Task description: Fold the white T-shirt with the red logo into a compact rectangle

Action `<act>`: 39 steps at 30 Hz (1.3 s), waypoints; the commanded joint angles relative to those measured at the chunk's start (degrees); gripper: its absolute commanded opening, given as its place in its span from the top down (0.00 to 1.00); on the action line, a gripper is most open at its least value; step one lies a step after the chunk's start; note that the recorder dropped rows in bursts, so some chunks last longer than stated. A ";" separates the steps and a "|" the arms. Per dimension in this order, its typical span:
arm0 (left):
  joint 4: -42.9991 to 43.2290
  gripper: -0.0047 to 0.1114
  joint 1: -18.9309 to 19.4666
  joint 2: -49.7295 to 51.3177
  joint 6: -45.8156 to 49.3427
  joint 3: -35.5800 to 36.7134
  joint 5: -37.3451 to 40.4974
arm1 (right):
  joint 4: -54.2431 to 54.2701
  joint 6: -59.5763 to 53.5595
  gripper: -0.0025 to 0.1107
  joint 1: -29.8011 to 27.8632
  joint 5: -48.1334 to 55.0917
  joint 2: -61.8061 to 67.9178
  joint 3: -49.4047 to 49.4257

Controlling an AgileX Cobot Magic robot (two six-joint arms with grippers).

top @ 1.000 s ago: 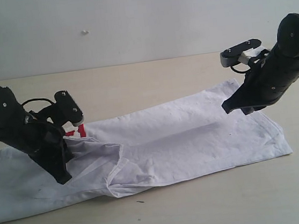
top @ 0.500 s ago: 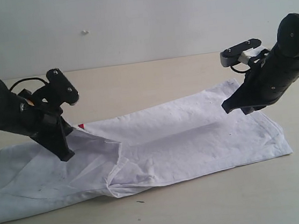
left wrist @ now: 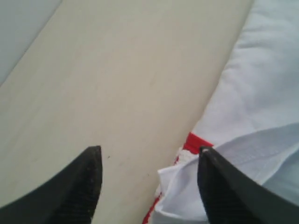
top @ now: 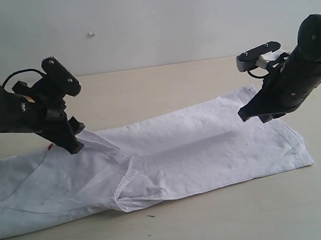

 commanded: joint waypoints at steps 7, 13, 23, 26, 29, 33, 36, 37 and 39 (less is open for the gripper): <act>-1.36 0.82 8.90 -5.93 -5.79 -0.21 9.91 | 0.12 -0.28 0.98 0.02 -0.30 -0.30 -0.38; -8.59 0.96 19.70 -8.48 -7.96 -0.21 22.44 | 1.81 -0.28 0.98 0.02 -0.29 -0.30 -0.38; -17.19 0.96 35.12 -8.39 -13.60 -0.21 48.89 | 3.19 -0.28 0.98 0.02 -0.01 -0.30 -0.38; -17.94 0.96 38.44 -8.39 -13.90 0.84 49.29 | 4.10 -0.28 0.98 0.02 0.34 -0.30 -0.38; -18.46 0.96 41.05 -8.39 -13.61 2.08 47.07 | 6.02 -0.28 0.98 0.02 0.34 -0.30 -0.38; -21.67 0.86 42.21 -8.26 -10.03 2.36 45.88 | 6.15 -0.28 0.98 0.02 0.34 -0.30 -0.38; -23.43 0.64 42.21 -7.59 -7.87 2.36 44.85 | 6.15 -0.28 0.98 0.02 0.34 -0.30 -0.38; -23.57 0.56 42.21 -6.92 -7.71 2.36 44.63 | 6.15 -0.28 0.98 0.02 0.34 -0.30 -0.38; -23.97 0.45 42.21 -5.09 -7.92 2.36 44.63 | 6.15 -0.28 0.98 0.02 0.34 -0.30 -0.38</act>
